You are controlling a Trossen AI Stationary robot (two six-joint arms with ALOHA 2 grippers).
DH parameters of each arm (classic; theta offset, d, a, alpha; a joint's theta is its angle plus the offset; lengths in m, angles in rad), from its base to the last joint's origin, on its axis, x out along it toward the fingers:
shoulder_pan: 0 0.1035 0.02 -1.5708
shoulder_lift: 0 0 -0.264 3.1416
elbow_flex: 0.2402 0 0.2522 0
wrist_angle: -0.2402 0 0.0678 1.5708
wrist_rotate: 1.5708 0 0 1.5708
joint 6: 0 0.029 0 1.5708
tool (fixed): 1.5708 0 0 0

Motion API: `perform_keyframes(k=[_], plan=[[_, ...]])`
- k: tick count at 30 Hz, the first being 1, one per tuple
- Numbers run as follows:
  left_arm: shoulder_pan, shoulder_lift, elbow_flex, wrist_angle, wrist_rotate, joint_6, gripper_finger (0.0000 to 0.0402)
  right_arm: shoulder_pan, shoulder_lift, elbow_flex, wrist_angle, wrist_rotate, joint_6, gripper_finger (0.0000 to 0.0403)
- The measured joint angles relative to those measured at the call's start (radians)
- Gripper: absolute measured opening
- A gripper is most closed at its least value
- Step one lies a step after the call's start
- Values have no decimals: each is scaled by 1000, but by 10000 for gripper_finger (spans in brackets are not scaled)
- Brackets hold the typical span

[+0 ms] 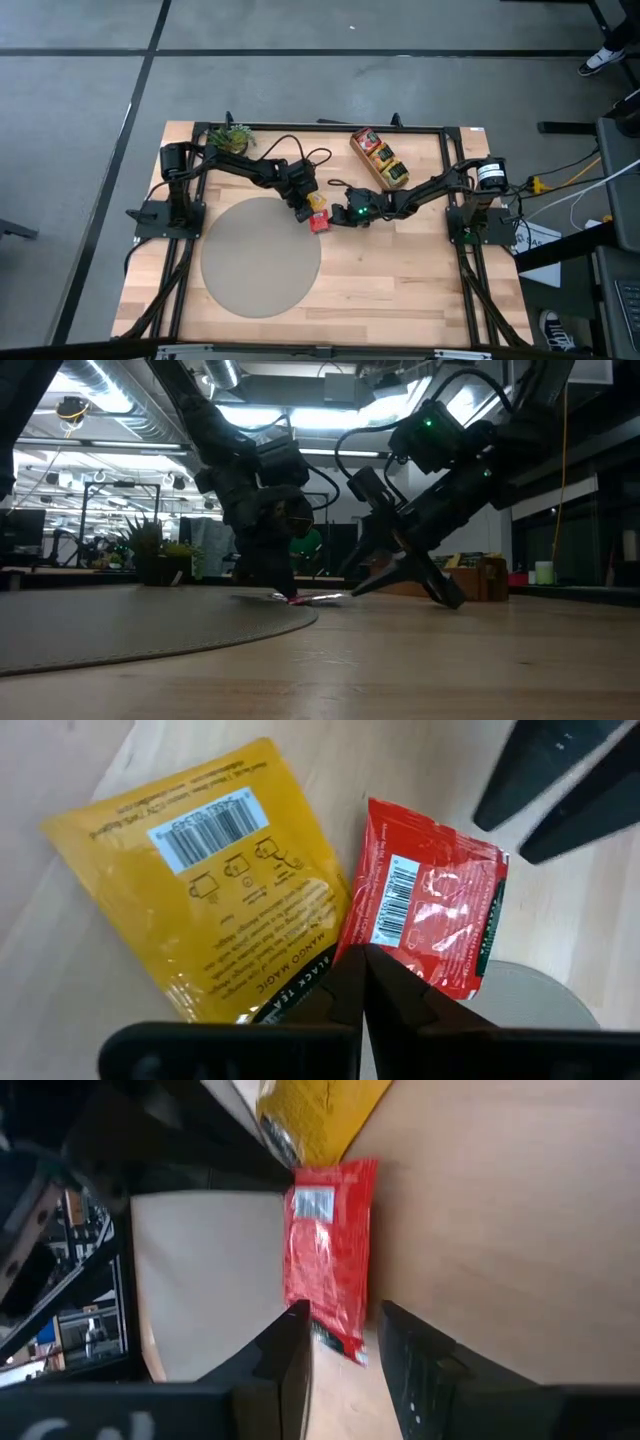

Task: Pick & Place Tea
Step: Put the red tea bag into the top section of the wooden organizer

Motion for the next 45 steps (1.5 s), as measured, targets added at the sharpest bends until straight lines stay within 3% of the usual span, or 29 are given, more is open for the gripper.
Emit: perform_keyframes(k=[21, 31, 39, 45], plan=[[0, -2, 1, 9, -20, -78, 2, -20, 1, 17, -75, -79, 18, 119], [0, -5, 3, 65, 26, -142, 2, -26, 136, 205, -177, -152, -51, 119], [13, -11, 3, 33, 10, -85, 3, -28, 143, 245, -249, -138, -95, 119], [23, -92, 4, -62, -40, 144, 3, -28, 138, 247, -250, -123, -143, 119]])
